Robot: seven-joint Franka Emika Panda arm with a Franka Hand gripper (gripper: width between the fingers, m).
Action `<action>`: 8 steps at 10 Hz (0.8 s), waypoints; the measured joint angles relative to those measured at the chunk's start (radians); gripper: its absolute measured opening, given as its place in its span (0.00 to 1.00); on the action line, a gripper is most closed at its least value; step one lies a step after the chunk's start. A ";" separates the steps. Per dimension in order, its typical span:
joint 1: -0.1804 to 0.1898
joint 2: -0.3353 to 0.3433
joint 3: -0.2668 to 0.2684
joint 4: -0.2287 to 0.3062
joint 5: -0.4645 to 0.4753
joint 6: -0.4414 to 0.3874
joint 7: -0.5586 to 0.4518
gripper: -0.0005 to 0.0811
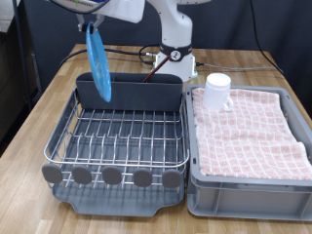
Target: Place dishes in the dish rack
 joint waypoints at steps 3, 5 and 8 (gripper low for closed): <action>0.004 0.000 0.003 -0.002 -0.005 0.000 -0.014 0.05; 0.007 0.005 0.003 -0.002 -0.009 0.001 -0.034 0.05; 0.005 0.052 -0.002 -0.005 -0.038 0.071 -0.048 0.05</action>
